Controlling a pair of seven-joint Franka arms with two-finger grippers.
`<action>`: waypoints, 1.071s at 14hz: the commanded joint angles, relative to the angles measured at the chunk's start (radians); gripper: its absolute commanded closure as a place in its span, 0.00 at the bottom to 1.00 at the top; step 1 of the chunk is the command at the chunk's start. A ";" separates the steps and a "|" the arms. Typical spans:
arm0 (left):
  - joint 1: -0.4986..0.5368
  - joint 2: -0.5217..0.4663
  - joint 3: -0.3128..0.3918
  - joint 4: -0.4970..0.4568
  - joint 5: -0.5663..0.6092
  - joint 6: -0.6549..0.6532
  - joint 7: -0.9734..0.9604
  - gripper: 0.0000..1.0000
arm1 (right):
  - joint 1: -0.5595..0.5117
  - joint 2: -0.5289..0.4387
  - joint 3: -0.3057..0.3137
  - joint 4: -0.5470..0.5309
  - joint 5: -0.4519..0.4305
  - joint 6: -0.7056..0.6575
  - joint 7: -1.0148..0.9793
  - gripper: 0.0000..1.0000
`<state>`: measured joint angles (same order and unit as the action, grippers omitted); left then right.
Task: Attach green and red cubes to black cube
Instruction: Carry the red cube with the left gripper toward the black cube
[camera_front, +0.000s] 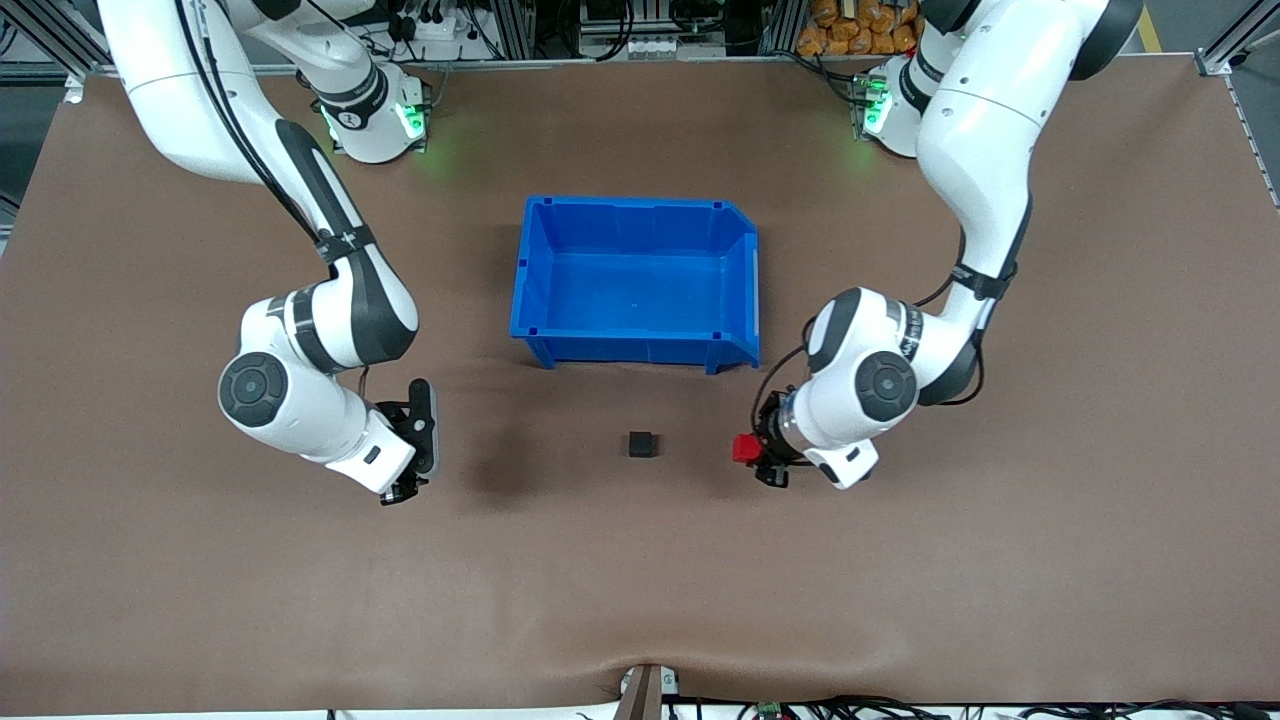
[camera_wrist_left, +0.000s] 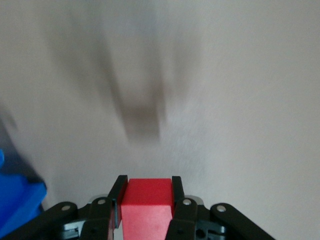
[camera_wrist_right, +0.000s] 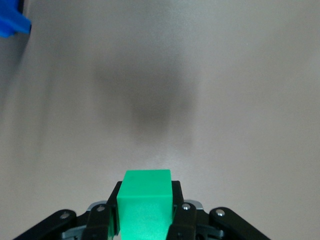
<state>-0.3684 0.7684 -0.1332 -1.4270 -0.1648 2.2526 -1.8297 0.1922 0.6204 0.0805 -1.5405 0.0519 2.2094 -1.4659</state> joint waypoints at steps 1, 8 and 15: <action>-0.046 0.055 0.020 0.095 -0.021 -0.047 -0.049 1.00 | 0.023 0.015 -0.010 0.028 -0.007 -0.017 0.065 1.00; -0.124 0.107 0.058 0.138 -0.019 -0.047 -0.125 1.00 | -0.002 0.013 -0.008 -0.007 0.009 -0.016 0.157 1.00; -0.148 0.209 0.060 0.269 -0.021 -0.041 -0.178 1.00 | 0.018 0.015 -0.010 -0.016 0.008 -0.004 0.164 1.00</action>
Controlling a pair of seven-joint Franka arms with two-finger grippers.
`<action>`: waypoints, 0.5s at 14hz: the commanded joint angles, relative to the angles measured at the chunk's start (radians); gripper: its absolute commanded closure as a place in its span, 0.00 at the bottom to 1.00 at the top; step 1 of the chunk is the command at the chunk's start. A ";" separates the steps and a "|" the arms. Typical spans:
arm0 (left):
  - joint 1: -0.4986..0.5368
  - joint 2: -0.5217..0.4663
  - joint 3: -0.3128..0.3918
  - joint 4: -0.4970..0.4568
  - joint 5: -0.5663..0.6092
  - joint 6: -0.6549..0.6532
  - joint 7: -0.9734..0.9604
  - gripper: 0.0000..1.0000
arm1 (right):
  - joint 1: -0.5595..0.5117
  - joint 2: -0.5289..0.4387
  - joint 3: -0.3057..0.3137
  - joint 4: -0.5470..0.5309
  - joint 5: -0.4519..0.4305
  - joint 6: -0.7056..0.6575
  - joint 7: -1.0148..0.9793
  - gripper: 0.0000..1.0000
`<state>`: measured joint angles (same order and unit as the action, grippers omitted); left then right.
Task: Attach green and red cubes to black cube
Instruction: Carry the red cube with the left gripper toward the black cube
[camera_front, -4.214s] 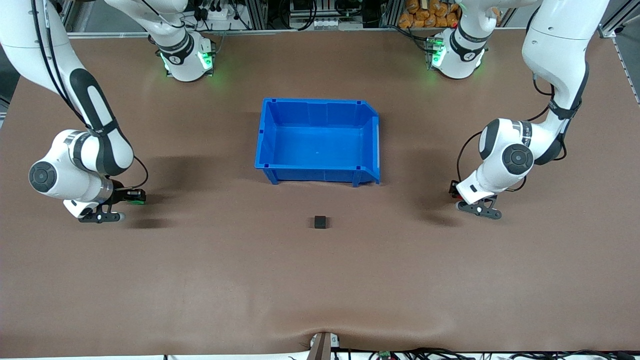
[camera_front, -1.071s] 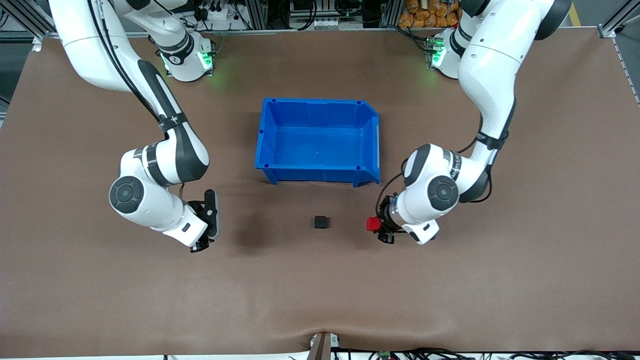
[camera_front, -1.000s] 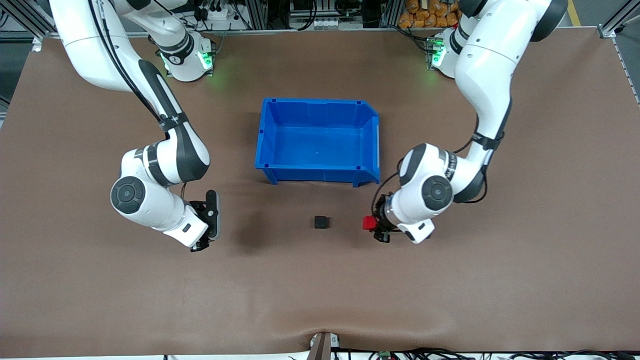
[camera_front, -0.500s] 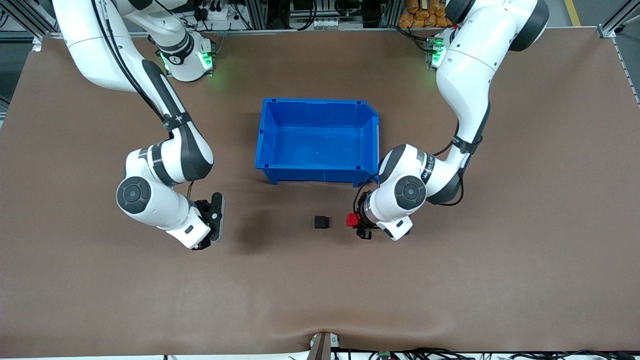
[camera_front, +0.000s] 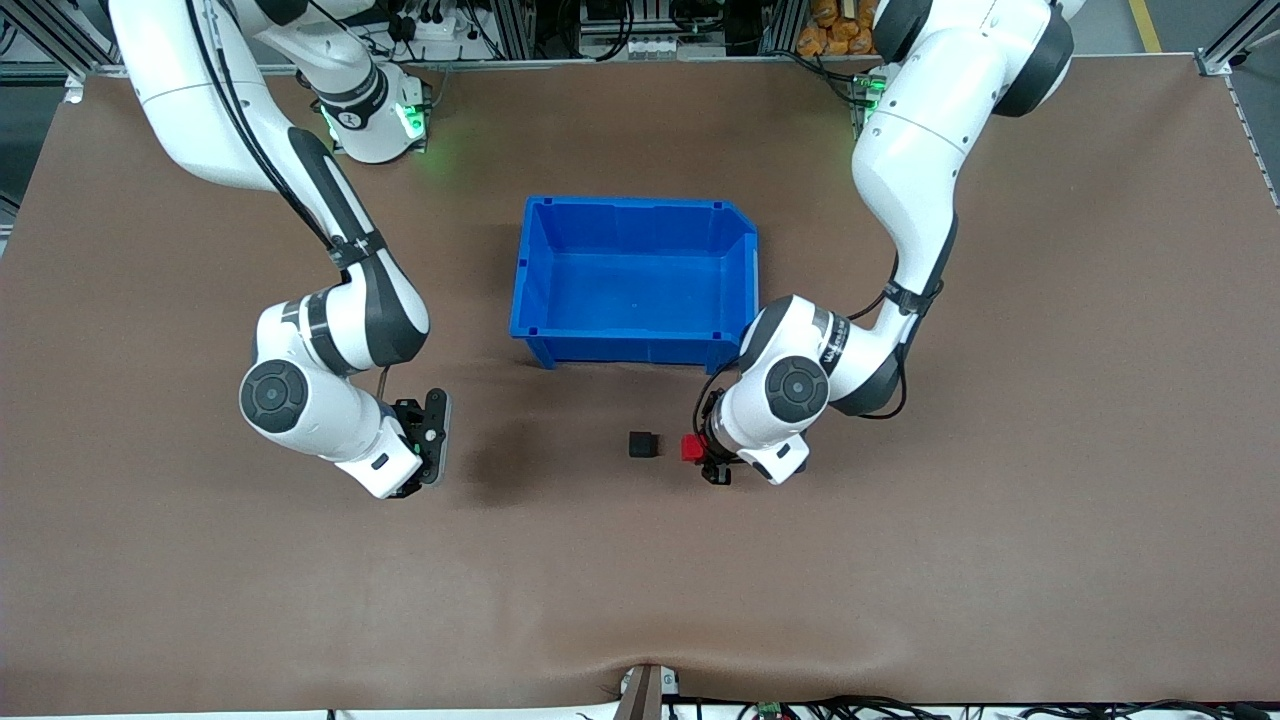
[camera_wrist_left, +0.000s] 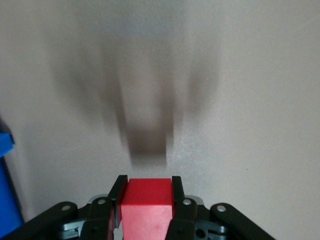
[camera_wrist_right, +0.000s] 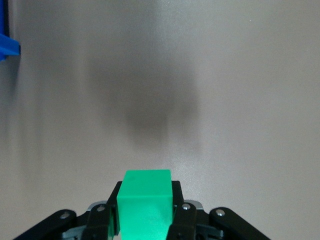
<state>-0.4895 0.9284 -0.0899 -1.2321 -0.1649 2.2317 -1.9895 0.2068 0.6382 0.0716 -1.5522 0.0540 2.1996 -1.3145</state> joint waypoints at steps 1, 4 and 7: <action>-0.032 0.061 0.018 0.085 -0.021 -0.020 -0.023 1.00 | 0.006 -0.003 -0.001 -0.005 0.007 0.006 0.012 1.00; -0.049 0.090 0.018 0.134 -0.022 -0.020 -0.052 1.00 | 0.010 -0.003 0.000 0.000 0.007 0.008 0.026 1.00; -0.055 0.107 0.019 0.149 -0.021 -0.020 -0.055 1.00 | 0.014 -0.003 -0.001 -0.005 0.007 0.020 0.026 1.00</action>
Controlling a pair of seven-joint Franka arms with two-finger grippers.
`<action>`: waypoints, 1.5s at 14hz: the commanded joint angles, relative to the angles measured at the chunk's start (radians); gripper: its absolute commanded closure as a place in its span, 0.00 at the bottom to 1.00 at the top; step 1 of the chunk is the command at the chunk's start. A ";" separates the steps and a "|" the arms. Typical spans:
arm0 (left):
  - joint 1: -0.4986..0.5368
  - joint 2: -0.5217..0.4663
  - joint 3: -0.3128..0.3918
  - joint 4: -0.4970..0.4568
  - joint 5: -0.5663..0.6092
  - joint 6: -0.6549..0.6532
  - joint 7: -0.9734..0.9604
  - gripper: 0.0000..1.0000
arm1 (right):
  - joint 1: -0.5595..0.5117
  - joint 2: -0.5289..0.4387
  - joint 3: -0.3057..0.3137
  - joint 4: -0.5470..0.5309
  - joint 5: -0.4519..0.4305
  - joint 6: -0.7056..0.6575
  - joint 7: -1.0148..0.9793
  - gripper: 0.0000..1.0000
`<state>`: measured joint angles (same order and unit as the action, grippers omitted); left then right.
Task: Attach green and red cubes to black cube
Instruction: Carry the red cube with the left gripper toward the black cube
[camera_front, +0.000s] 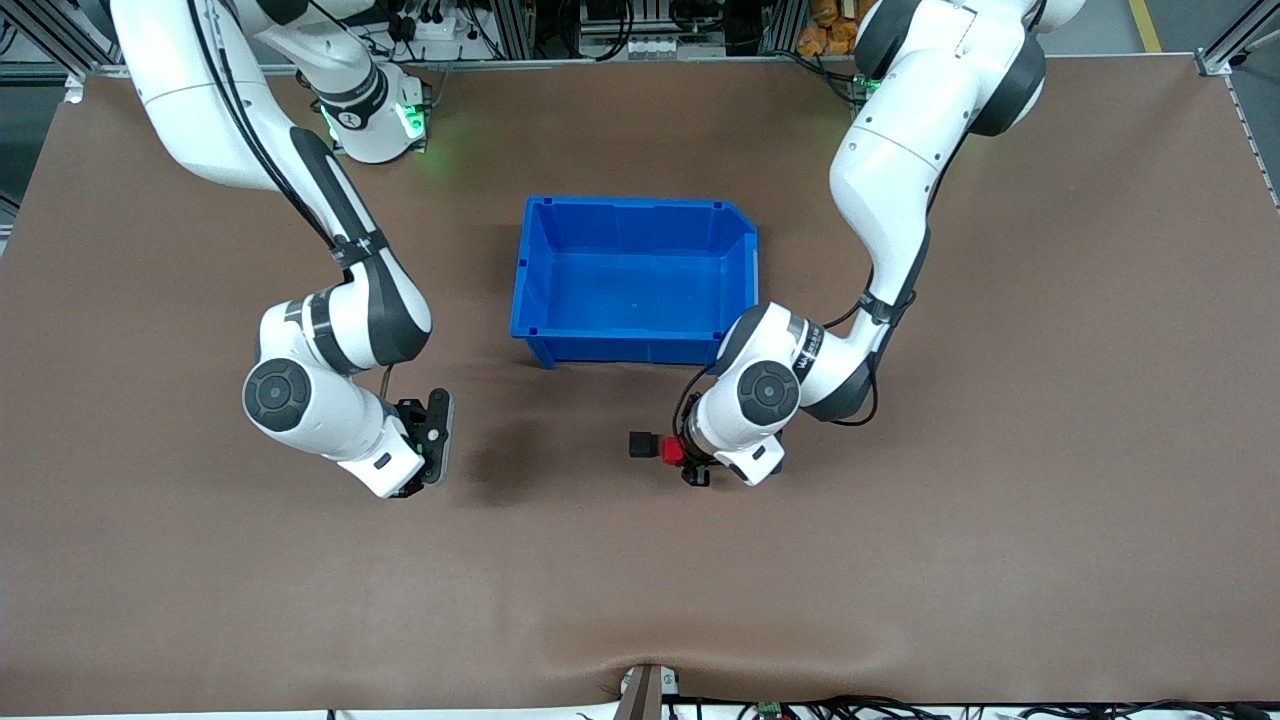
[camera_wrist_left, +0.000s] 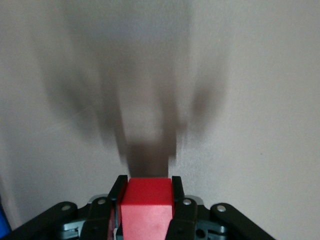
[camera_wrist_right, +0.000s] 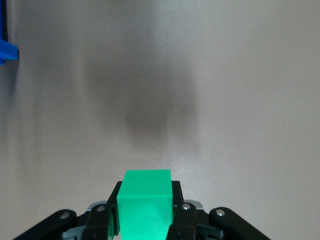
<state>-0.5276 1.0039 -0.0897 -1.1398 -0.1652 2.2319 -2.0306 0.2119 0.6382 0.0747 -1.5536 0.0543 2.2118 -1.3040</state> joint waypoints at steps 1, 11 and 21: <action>-0.018 0.032 0.021 0.055 -0.022 -0.020 -0.014 1.00 | 0.009 -0.003 -0.004 -0.003 0.007 0.008 0.015 1.00; -0.061 0.047 0.060 0.049 -0.013 -0.024 -0.014 1.00 | 0.010 -0.003 -0.003 -0.002 0.007 0.017 0.015 1.00; -0.074 0.051 0.064 0.046 -0.008 -0.026 -0.013 1.00 | 0.012 -0.003 -0.003 0.000 0.007 0.019 0.015 1.00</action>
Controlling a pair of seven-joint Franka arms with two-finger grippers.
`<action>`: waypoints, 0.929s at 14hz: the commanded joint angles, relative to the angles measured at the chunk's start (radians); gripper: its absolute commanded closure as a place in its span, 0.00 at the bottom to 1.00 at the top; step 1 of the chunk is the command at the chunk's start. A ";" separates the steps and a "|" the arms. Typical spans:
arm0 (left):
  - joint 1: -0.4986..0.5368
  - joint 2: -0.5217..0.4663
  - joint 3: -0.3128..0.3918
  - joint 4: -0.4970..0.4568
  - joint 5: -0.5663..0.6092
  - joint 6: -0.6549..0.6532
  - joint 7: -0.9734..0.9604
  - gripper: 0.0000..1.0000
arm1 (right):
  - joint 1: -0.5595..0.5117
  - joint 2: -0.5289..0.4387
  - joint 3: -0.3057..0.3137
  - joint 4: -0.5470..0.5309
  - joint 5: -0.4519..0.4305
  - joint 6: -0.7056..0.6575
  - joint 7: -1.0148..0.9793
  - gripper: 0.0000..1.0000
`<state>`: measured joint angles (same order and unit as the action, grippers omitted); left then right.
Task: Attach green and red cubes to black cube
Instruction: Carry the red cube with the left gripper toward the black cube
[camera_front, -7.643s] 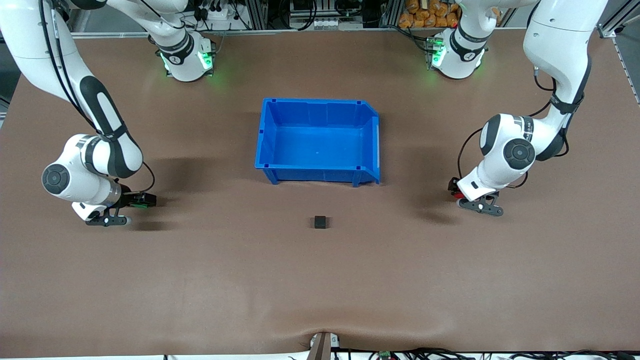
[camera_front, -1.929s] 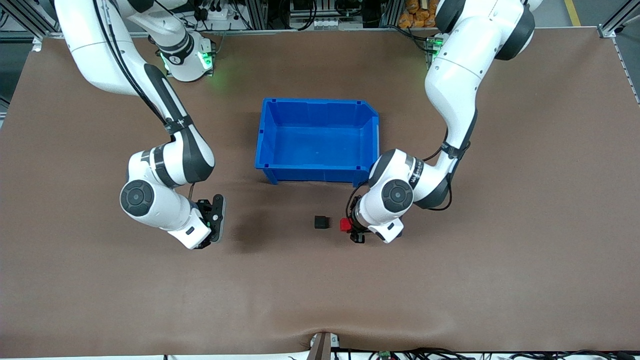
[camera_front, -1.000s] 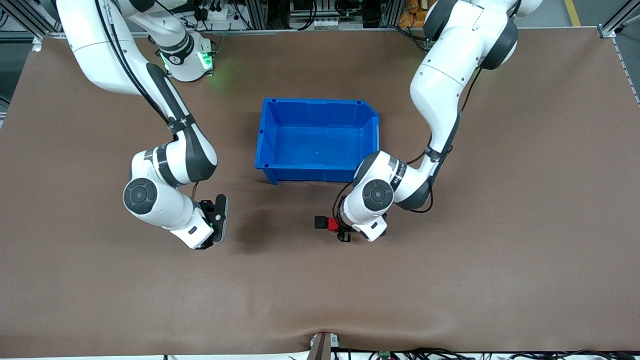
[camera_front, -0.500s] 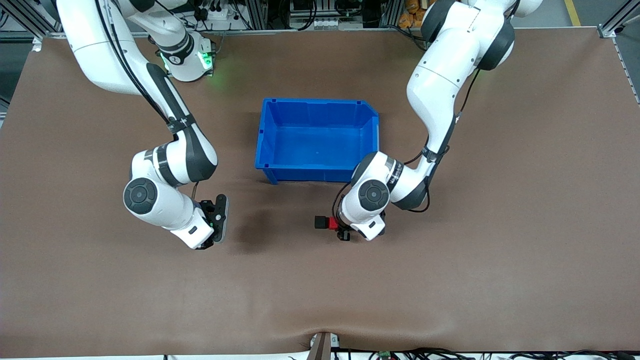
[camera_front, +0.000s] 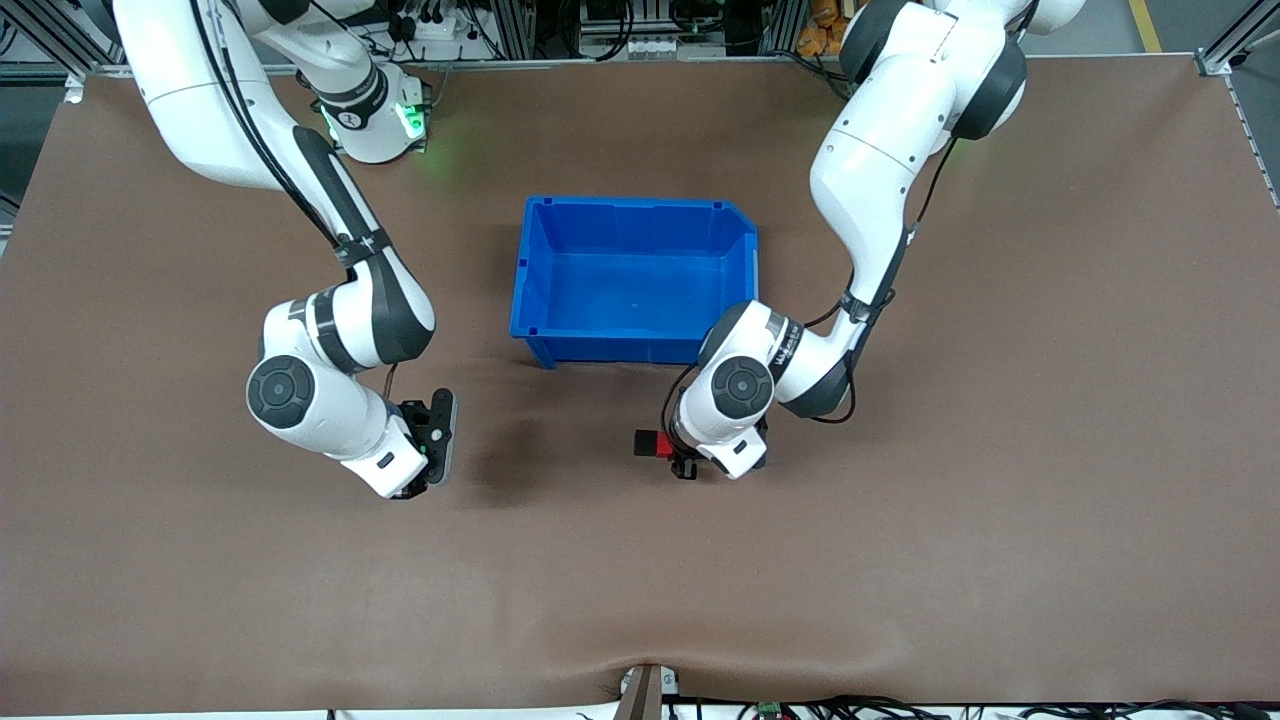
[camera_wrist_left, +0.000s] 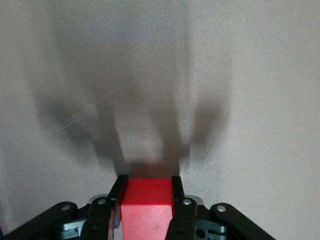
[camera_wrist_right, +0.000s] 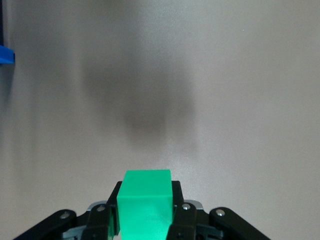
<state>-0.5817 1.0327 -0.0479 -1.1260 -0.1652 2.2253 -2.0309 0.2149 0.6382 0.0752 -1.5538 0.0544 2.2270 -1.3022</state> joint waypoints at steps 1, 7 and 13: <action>-0.021 0.023 0.022 0.031 -0.008 -0.019 -0.012 1.00 | 0.012 -0.003 -0.003 0.001 0.005 0.003 0.014 1.00; -0.046 -0.016 0.019 0.025 0.036 -0.088 -0.011 0.00 | 0.096 0.007 -0.008 0.038 -0.013 0.002 0.121 1.00; 0.006 -0.157 0.011 0.026 0.036 -0.274 0.029 0.00 | 0.220 0.144 -0.011 0.207 -0.054 0.000 0.415 1.00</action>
<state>-0.6006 0.9420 -0.0424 -1.0819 -0.1432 2.0093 -2.0249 0.3902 0.7073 0.0753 -1.4485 0.0403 2.2356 -1.0194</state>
